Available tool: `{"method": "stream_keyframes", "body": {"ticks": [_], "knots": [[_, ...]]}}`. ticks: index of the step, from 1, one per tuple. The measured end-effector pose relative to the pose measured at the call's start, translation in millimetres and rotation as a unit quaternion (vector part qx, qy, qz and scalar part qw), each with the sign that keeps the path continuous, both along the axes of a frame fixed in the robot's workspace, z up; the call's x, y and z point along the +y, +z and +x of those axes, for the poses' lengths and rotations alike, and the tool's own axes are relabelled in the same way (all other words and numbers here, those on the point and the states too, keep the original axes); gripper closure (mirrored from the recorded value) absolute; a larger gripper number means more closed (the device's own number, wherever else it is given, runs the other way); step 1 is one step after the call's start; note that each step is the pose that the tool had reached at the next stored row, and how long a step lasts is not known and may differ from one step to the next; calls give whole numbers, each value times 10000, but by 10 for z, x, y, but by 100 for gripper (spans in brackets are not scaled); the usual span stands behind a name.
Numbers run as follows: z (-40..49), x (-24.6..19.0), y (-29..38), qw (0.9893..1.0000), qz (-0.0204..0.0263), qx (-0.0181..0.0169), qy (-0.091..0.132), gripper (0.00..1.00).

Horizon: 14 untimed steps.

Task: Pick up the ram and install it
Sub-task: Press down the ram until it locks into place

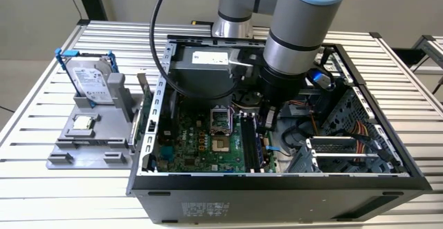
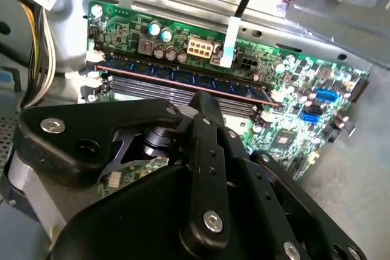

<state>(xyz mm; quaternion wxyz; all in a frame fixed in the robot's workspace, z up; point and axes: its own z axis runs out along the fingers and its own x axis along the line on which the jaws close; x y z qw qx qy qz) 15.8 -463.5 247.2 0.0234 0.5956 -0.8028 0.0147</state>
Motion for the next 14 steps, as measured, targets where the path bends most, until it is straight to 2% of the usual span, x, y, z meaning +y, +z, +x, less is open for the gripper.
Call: {"method": "stream_keyframes", "body": {"ticks": [7,14], "knots": [[0,0,0,9995,0,0,326,100],[0,0,0,9979,0,0,646,100]]}}
